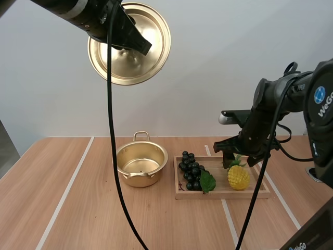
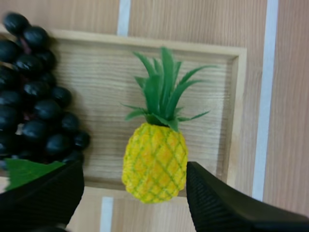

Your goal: Open the pot, put the pineapple inside, and close it

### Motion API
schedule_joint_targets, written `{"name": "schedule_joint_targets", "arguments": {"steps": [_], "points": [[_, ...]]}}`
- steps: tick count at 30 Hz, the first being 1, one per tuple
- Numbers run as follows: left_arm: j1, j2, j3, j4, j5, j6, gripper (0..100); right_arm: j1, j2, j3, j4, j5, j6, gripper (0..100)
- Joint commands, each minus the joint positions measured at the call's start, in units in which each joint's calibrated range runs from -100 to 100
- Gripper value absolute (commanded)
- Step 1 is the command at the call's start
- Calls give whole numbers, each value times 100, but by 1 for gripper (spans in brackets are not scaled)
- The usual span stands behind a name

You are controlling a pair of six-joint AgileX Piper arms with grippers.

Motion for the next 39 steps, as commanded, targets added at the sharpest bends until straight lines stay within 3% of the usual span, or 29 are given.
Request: {"name": "schedule_joint_targets", "arguments": {"steps": [1,12,34,36,39], "points": [[-16,-41,-45,-44,-59,12,0,-7,75,282,-151,-546,-37,100],[-16,-41,-45,-44,51,12,0,-7,444,718,-247,-1805,-37,100],[-16,-41,-45,-44,58,21,0,-7,1189,718,-247,-2190,-68,100],[-16,-41,-45,-44,58,21,0,-7,1189,718,-292,-2190,-68,64],[-16,-41,-45,-44,58,21,0,-7,1189,718,-608,-2206,-68,0]]}}
